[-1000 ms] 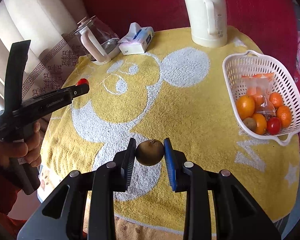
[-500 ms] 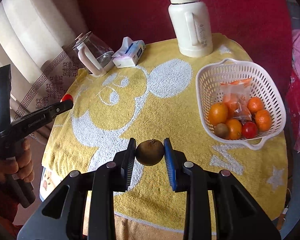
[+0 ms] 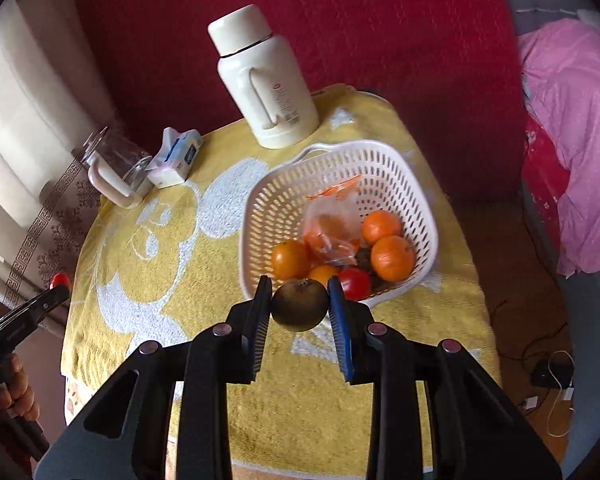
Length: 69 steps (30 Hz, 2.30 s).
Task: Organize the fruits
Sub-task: 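Carry the kiwi in the right tool into the basket and open it, then withdraw the open right tool from the basket, then lower the cherry tomato in the left tool into the basket and open it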
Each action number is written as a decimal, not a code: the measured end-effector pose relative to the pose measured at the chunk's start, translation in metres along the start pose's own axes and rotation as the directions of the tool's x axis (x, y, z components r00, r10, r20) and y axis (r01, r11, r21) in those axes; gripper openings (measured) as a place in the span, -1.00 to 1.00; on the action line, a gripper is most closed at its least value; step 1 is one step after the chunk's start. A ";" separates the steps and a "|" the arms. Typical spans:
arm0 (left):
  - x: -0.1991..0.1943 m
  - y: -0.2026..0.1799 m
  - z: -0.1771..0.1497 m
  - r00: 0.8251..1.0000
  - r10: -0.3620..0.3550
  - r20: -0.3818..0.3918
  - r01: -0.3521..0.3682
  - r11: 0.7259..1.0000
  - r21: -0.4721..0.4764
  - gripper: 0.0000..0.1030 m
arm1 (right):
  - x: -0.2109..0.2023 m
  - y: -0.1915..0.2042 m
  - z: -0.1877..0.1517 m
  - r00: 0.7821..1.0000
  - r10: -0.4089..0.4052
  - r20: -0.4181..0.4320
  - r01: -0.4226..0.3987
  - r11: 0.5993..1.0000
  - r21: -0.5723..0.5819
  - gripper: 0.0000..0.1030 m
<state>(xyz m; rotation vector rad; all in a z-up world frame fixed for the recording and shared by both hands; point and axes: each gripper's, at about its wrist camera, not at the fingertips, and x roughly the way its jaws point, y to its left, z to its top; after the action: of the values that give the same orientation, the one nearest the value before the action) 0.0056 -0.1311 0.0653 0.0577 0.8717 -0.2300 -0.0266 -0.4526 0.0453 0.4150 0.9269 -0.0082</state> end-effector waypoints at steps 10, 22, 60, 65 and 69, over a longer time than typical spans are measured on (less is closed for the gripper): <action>-0.014 -0.004 -0.011 1.000 0.027 0.010 -0.027 0.999 -0.027 -0.50 | 0.032 -0.017 0.013 0.998 -0.057 -0.018 0.056 0.997 -0.055 -0.44; -0.015 -0.016 -0.012 1.000 0.023 0.000 -0.023 0.999 -0.026 -0.50 | 0.030 -0.030 0.017 0.998 -0.069 0.001 0.069 0.997 -0.028 0.26; 0.088 -0.204 0.025 0.941 -0.303 -0.149 0.328 0.924 0.198 -0.50 | -0.075 -0.123 -0.046 0.989 -0.142 0.043 0.131 0.972 0.192 0.27; 0.089 -0.215 0.027 0.955 -0.265 -0.135 0.291 0.926 0.241 -0.50 | -0.076 -0.127 -0.046 0.988 -0.152 0.042 0.141 0.970 0.197 0.27; 0.089 -0.220 0.029 0.961 -0.251 -0.118 0.274 0.926 0.258 -0.50 | -0.074 -0.127 -0.045 0.988 -0.153 0.036 0.144 0.971 0.189 0.27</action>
<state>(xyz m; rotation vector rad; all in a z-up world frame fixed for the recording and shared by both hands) 0.0339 -0.3650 0.0256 0.2090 0.9256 -0.6035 -0.1291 -0.5665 0.0353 0.5152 0.9086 -0.2429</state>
